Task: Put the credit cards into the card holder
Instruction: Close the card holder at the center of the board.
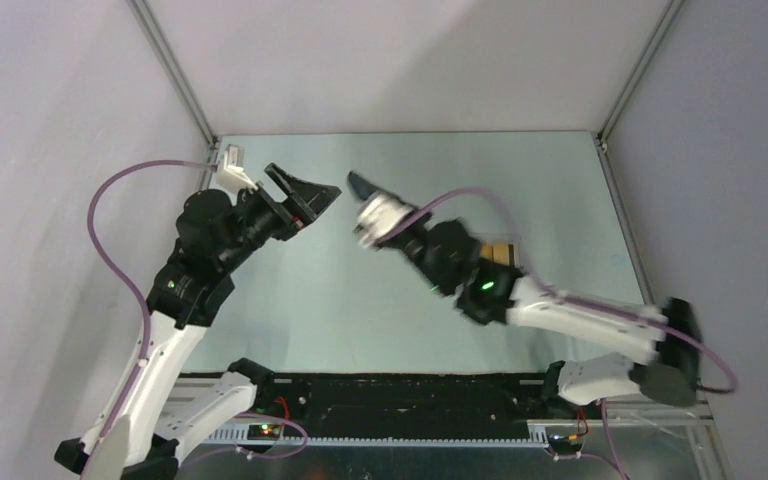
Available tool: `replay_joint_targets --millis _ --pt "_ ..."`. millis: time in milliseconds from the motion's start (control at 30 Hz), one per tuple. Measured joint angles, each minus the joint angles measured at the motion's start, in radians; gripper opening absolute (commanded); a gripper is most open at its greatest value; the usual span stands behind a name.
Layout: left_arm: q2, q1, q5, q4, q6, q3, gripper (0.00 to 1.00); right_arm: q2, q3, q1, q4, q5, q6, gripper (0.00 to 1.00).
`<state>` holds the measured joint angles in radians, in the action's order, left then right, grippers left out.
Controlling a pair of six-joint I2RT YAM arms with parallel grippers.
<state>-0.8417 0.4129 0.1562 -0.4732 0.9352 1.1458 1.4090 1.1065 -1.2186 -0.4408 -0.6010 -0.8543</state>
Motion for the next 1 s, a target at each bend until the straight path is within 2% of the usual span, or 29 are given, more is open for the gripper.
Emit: replay_joint_targets --millis 33,100,200,333,400,500,600,667,733,900,1000 --pt "0.007 0.0 -0.008 0.002 -0.033 0.002 1.0 -0.078 0.024 0.055 0.139 0.111 0.137 0.0" --pt "0.02 0.0 -0.019 0.004 -0.091 0.002 1.0 -0.193 0.056 0.18 0.29 0.288 0.346 0.0" --pt "0.029 0.0 0.005 0.039 -0.153 -0.008 1.0 -0.332 0.087 0.431 0.437 0.578 0.65 0.0" --pt "-0.002 0.001 0.139 0.163 -0.188 -0.039 0.98 -0.362 0.094 0.628 0.499 0.969 0.958 0.0" --pt "-0.036 0.003 0.229 0.274 -0.184 -0.06 0.95 -0.332 0.093 0.673 0.496 1.153 1.089 0.0" --pt "-0.101 0.011 0.348 0.417 -0.166 -0.085 0.92 -0.257 0.066 0.702 0.458 1.342 1.253 0.0" --pt "-0.181 0.032 0.434 0.494 -0.153 -0.085 0.88 -0.201 0.005 0.719 0.369 1.474 1.419 0.0" --pt "-0.22 0.053 0.48 0.527 -0.148 -0.082 0.8 -0.172 -0.021 0.729 0.298 1.535 1.522 0.0" --pt "-0.249 0.073 0.518 0.554 -0.145 -0.074 0.77 -0.154 -0.033 0.738 0.228 1.576 1.607 0.0" --pt "-0.285 0.089 0.558 0.594 -0.125 -0.072 0.76 -0.151 -0.041 0.753 0.101 1.623 1.721 0.0" --pt "-0.294 0.089 0.55 0.61 -0.11 -0.075 0.76 -0.152 -0.04 0.757 0.08 1.63 1.743 0.0"
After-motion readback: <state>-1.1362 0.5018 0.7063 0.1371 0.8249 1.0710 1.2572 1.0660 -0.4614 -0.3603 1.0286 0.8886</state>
